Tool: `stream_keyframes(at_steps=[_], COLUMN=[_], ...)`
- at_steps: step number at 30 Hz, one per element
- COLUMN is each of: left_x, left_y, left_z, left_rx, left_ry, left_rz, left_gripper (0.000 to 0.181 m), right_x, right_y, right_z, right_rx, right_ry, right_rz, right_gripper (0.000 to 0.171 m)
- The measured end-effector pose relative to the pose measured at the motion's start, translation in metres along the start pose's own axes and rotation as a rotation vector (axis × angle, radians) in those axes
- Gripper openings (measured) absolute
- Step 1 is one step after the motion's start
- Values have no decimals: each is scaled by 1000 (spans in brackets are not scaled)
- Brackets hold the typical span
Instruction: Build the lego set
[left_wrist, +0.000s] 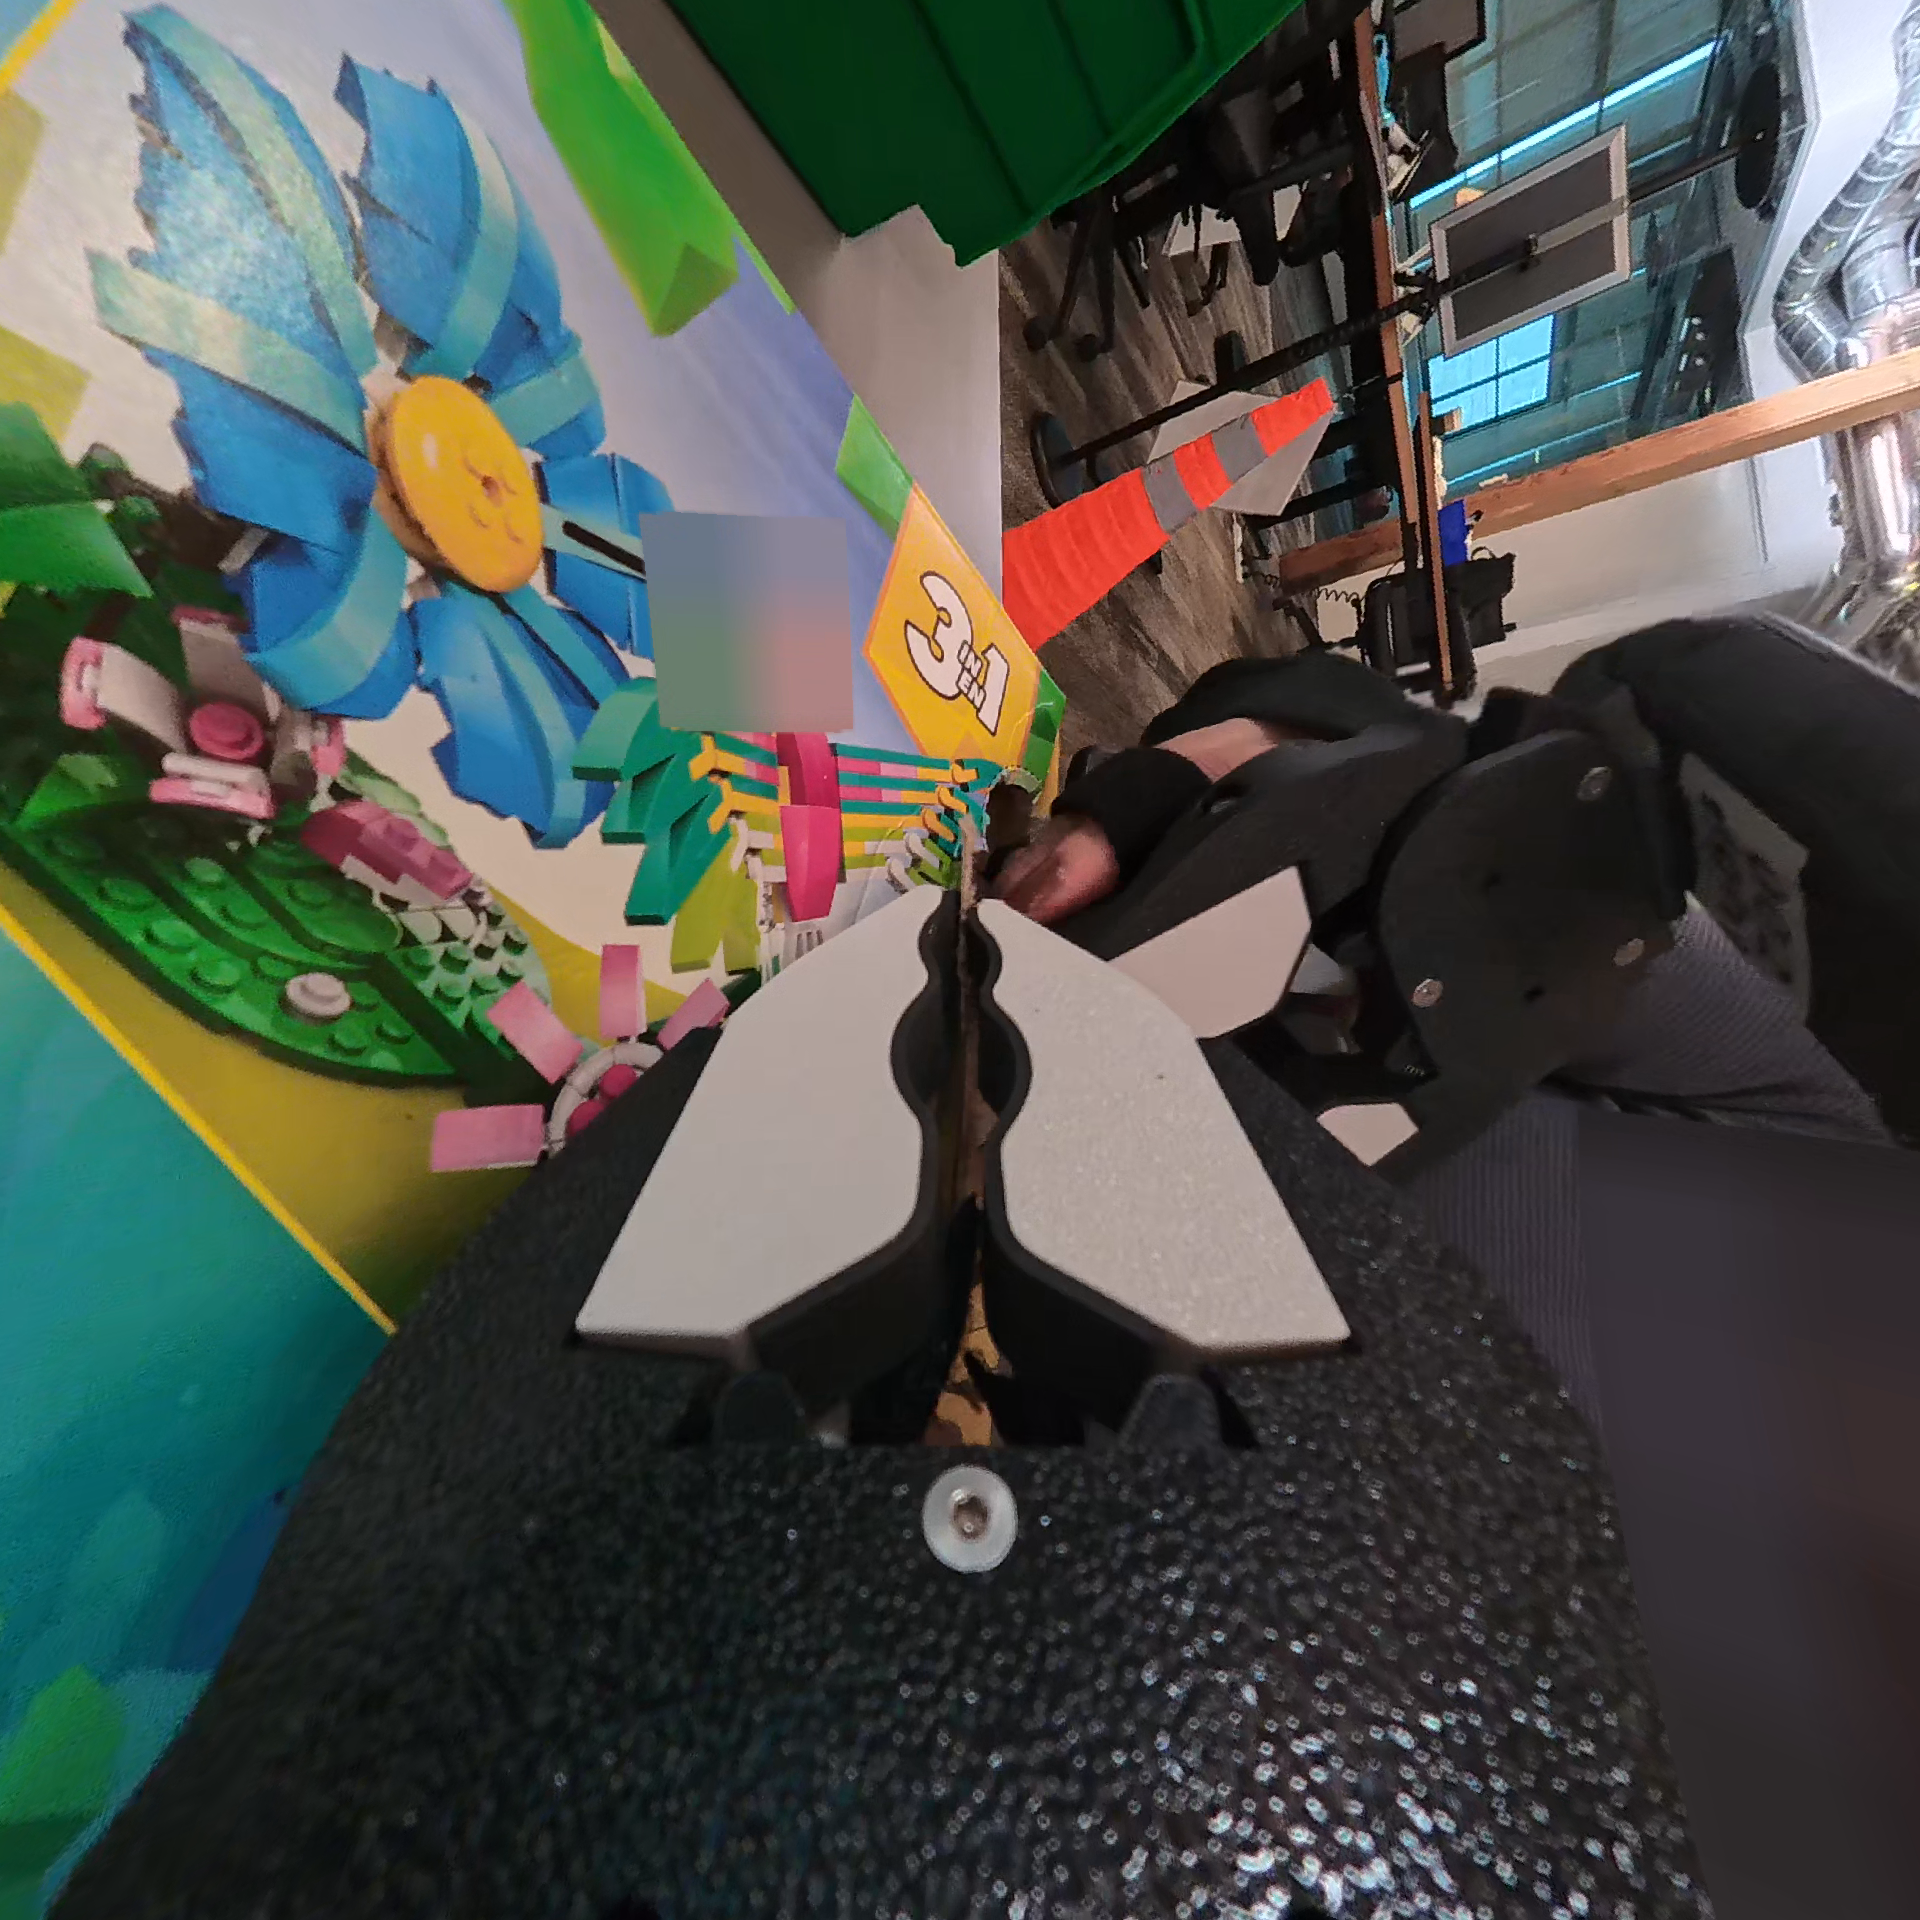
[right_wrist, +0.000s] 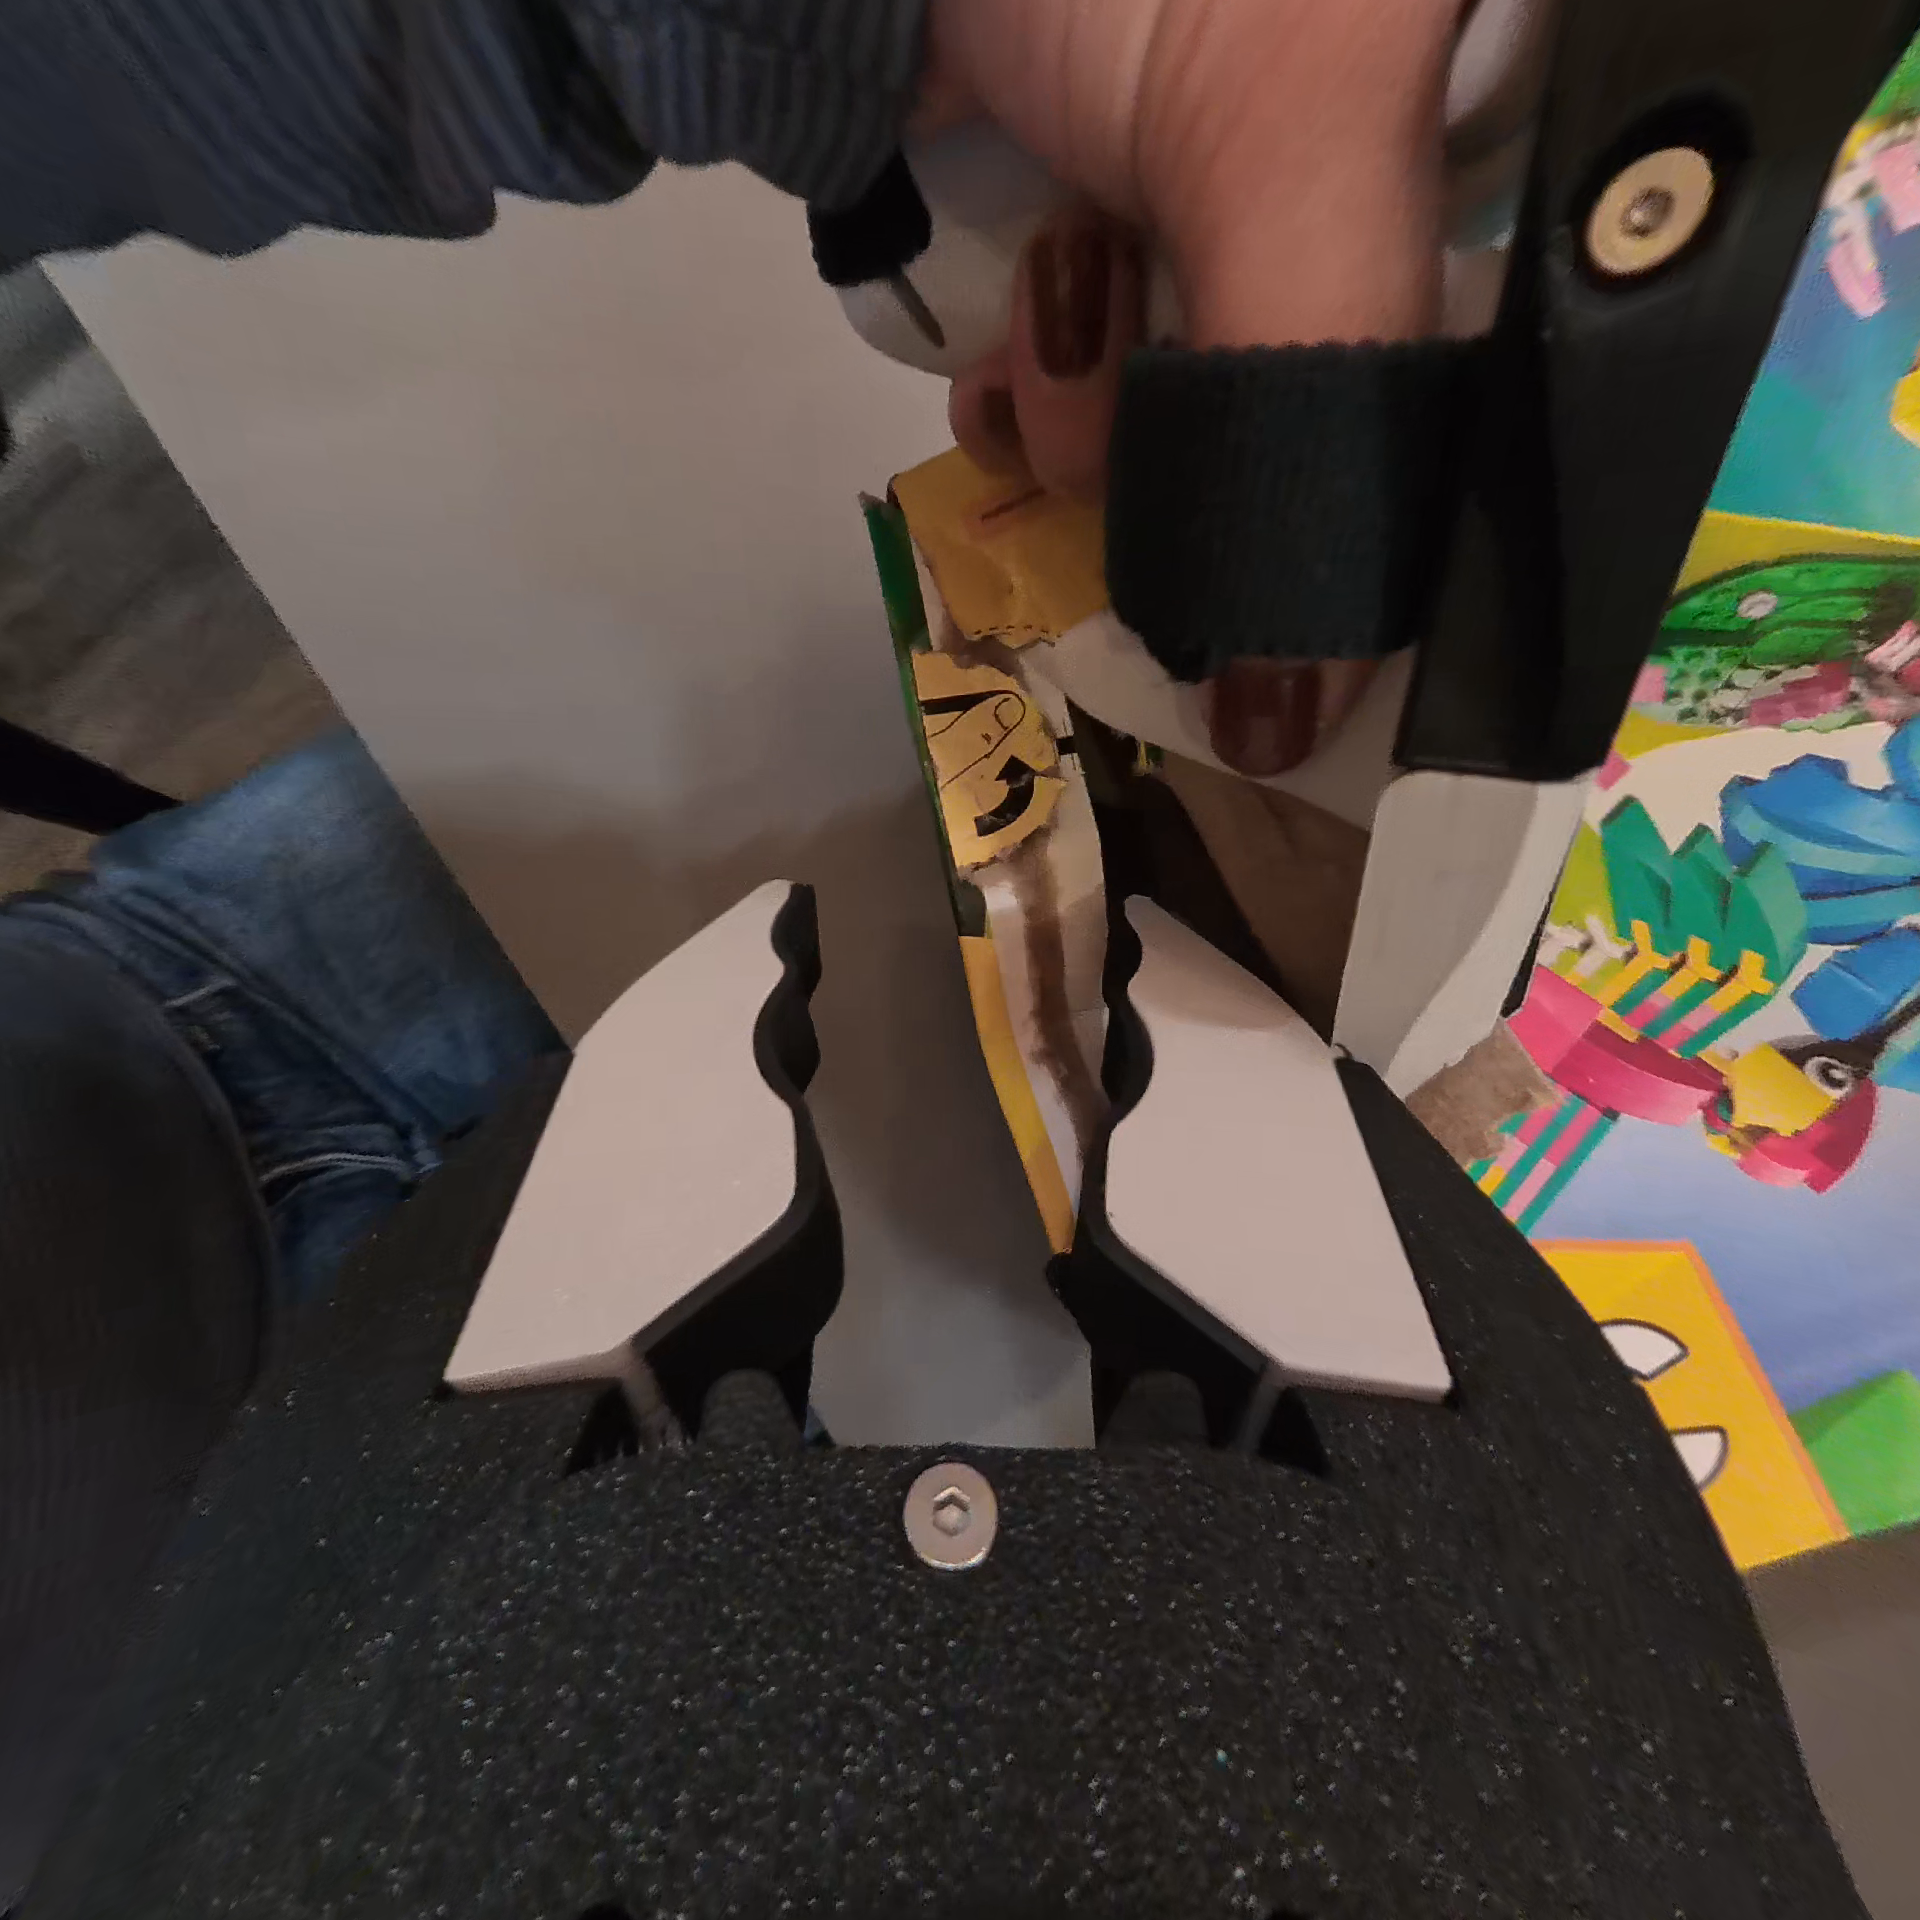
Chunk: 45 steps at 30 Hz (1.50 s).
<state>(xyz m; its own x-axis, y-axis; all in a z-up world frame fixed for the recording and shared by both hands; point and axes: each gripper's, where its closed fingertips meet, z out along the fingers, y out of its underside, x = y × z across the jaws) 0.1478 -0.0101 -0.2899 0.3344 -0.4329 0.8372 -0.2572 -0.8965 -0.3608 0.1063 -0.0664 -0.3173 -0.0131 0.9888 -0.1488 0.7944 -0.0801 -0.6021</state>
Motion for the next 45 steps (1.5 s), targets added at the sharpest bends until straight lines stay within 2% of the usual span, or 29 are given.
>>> stream_keyframes(at_steps=[5, 10, 18, 24, 34, 38, 41, 42, 45], left_x=[0, 0, 1, 0, 2, 0, -1, -2, -2], left_y=[1, 1, 3, 3, 1, 2, 2, 3, 3], left_z=[1, 0, 0, -1, -4, -4, -4, -3, -4], left_rx=[-10, -9, -22, -22, -14, -17, -18, -23, -20], left_ry=[-6, -3, -5, -2, 28, 24, 11, -3, -9], left_rz=[10, 9, 27, 25, 9, 1, 9, 14, 36], left_gripper=[0, 0, 0, 0, 0, 0, 0, 0, 1], right_x=[4, 12, 12, 11, 3, -2, -3, -4, -12], right_y=[-2, -8, -9, -12, -18, -19, -20, -22, -29], right_z=[-1, -7, -6, -10, -19, -24, -25, -27, -35], right_rx=[41, 145, 169, 192, 139, 151, 173, 189, 306], right_ry=[56, 100, 156, 434, 1006, 1191, 1222, 1209, 961], right_rz=[-9, 7, -51, -301, -995, -1197, -1211, -1200, -991], right_gripper=[45, 29, 28, 28, 27, 24, 24, 9, 30])
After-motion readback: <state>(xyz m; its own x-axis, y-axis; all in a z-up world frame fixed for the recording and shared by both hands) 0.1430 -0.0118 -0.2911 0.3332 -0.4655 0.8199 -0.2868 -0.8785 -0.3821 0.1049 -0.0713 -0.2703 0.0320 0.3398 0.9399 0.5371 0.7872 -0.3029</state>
